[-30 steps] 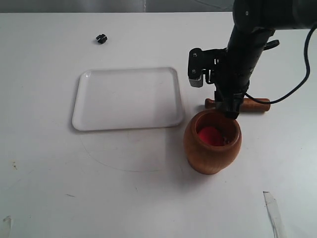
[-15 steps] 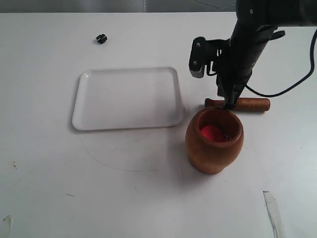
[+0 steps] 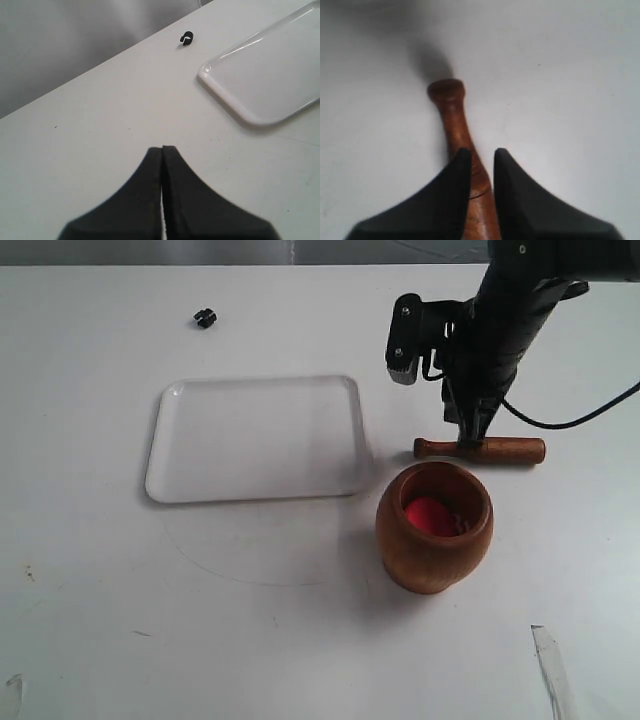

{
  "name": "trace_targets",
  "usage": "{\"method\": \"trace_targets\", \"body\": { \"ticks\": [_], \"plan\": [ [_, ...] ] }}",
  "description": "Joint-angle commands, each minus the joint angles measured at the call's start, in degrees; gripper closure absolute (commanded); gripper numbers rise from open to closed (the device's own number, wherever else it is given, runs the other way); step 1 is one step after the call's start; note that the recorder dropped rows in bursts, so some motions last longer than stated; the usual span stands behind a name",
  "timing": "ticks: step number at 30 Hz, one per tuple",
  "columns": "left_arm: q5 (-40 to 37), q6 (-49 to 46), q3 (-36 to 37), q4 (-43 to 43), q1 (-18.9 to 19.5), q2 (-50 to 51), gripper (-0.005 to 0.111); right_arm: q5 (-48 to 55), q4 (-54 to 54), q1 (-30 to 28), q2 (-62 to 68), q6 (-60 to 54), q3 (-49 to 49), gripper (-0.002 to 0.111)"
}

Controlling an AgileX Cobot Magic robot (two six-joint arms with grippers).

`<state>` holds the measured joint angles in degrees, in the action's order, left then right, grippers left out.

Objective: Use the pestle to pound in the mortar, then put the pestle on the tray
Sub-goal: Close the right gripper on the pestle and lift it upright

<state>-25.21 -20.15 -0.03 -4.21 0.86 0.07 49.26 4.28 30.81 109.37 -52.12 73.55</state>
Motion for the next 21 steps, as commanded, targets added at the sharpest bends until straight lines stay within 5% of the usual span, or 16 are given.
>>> {"method": "trace_targets", "body": {
  "ticks": [1,3,12,16,21],
  "plan": [
    [0.17,0.47,0.03,0.42,-0.44,-0.07,0.107,3.32,-0.7,-0.32,2.51,-0.17,-0.51,0.052],
    [0.17,0.47,0.03,0.42,-0.44,-0.07,0.107,2.52,-1.04,-0.32,4.0,-0.17,-0.51,0.046],
    [0.17,0.47,0.03,0.42,-0.44,-0.07,0.107,0.54,-0.37,0.04,9.13,-0.31,-0.51,0.059],
    [0.17,0.47,0.03,0.42,-0.44,-0.07,0.107,0.28,2.6,0.77,8.65,-0.31,-0.12,0.108],
    [0.17,0.47,0.03,0.42,-0.44,-0.07,0.107,-4.33,1.13,1.21,3.11,1.33,0.57,0.108]
  ]
}}
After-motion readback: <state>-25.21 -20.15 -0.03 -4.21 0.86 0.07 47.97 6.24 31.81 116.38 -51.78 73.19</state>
